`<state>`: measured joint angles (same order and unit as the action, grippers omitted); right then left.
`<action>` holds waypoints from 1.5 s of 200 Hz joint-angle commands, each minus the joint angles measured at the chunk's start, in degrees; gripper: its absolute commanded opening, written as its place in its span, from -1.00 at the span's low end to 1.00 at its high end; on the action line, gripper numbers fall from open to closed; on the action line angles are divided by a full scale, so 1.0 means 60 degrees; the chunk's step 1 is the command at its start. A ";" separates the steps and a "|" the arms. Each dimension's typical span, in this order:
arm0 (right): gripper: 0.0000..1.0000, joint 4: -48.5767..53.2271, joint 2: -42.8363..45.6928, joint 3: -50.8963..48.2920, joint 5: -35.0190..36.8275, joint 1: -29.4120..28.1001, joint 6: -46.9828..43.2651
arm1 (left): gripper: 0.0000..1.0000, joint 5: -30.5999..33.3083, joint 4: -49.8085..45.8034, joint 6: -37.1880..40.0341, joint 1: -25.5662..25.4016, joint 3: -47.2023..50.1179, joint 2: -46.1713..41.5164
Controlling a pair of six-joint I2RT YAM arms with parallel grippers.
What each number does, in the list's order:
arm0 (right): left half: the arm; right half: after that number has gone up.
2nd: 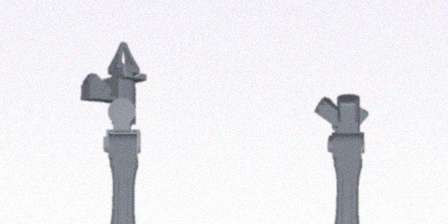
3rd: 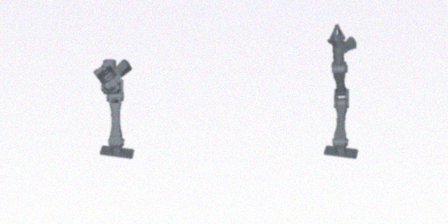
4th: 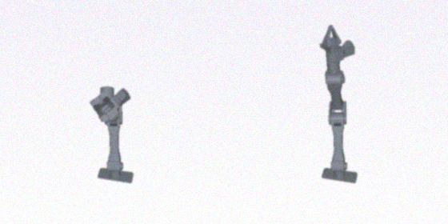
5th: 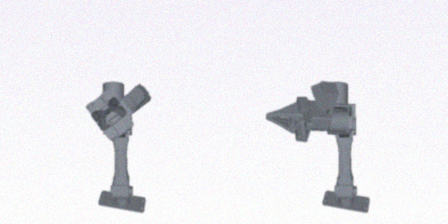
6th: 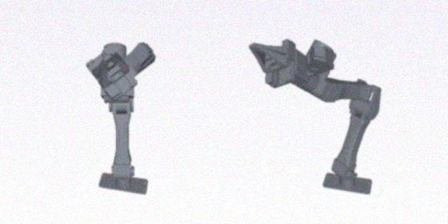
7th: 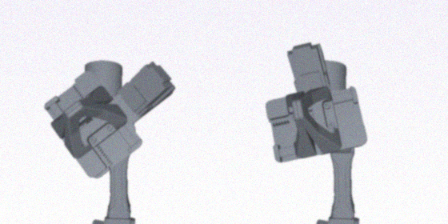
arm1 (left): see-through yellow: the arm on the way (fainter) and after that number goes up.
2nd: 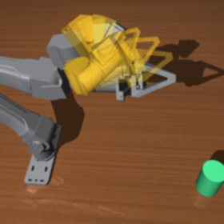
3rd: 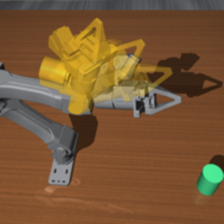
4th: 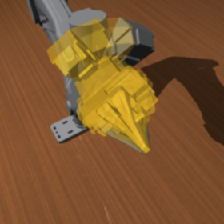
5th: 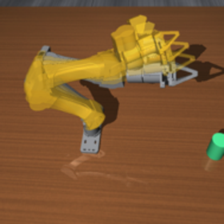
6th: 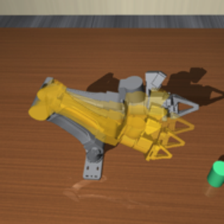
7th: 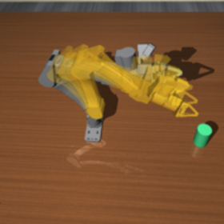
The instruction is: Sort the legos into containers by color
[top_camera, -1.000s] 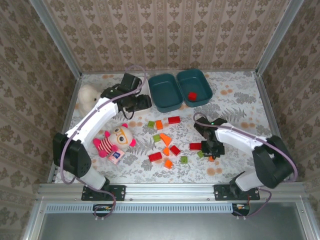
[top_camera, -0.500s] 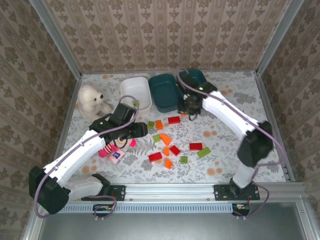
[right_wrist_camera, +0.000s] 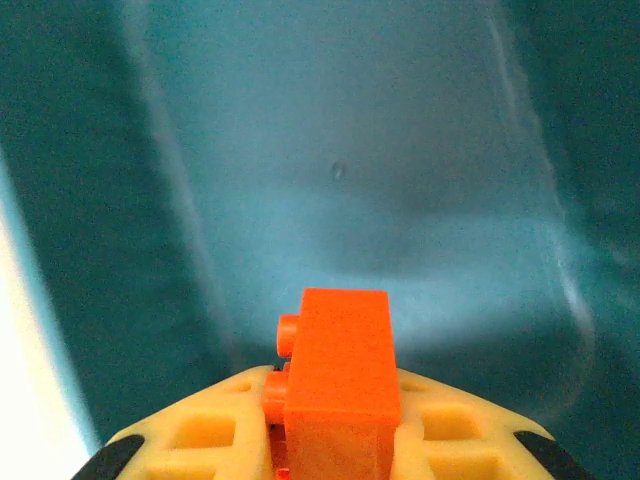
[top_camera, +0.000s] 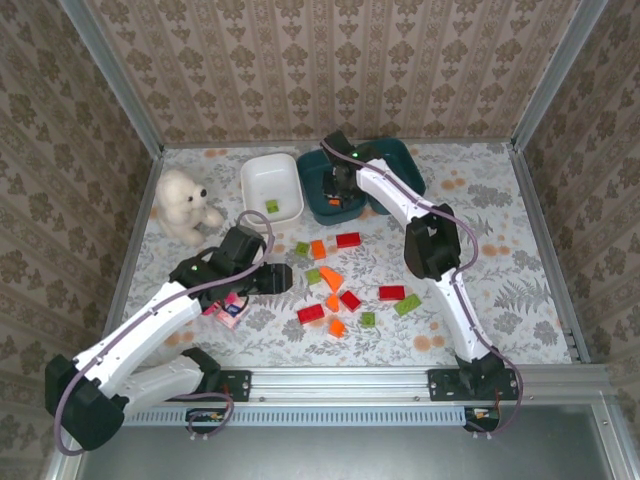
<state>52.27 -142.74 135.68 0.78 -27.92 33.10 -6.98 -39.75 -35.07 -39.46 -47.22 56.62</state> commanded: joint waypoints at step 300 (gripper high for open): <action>0.20 -0.0280 1.3590 -1.1073 0.2186 -0.0116 0.1834 | -0.12 -0.1487 0.0542 0.3130 -0.4295 -0.5367 0.7042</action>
<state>42.41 -67.24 72.14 9.45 -29.06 40.62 -13.28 -36.29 -19.59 -63.33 -74.76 94.28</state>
